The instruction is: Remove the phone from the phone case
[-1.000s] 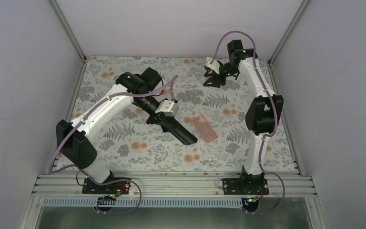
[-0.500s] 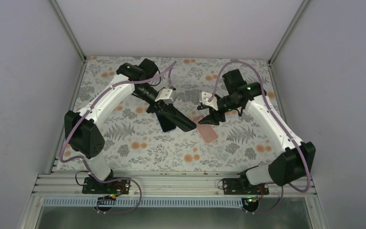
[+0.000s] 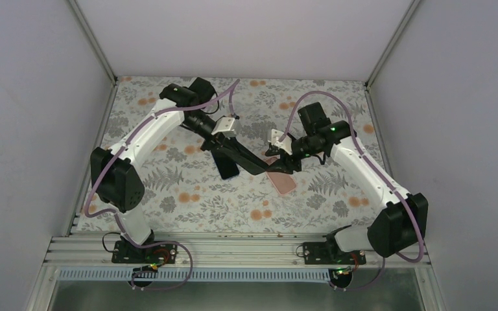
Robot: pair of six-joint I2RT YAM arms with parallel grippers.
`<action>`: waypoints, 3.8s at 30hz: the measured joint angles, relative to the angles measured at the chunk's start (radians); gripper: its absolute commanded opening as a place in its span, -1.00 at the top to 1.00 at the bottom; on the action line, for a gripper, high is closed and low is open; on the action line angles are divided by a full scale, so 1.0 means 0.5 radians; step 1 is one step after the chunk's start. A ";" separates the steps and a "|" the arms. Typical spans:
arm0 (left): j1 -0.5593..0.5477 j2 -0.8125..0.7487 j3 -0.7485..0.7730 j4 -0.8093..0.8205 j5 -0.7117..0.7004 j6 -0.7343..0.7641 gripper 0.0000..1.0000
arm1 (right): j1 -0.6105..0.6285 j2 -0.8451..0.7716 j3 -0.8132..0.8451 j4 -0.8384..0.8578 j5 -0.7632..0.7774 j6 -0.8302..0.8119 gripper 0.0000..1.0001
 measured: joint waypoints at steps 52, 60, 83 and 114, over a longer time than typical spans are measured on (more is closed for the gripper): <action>-0.015 -0.004 -0.034 0.059 -0.058 -0.049 0.95 | -0.048 0.037 0.006 -0.101 0.021 -0.067 -0.06; -0.015 -0.005 -0.034 0.071 -0.059 -0.051 0.95 | -0.047 -0.006 -0.050 -0.057 0.002 -0.035 0.03; -0.015 -0.011 -0.017 0.087 -0.131 -0.047 0.95 | -0.044 -0.001 -0.111 0.199 0.092 0.148 0.26; 0.024 0.174 0.137 -0.005 0.048 -0.033 0.95 | 0.148 0.490 0.475 0.036 0.140 0.504 -0.15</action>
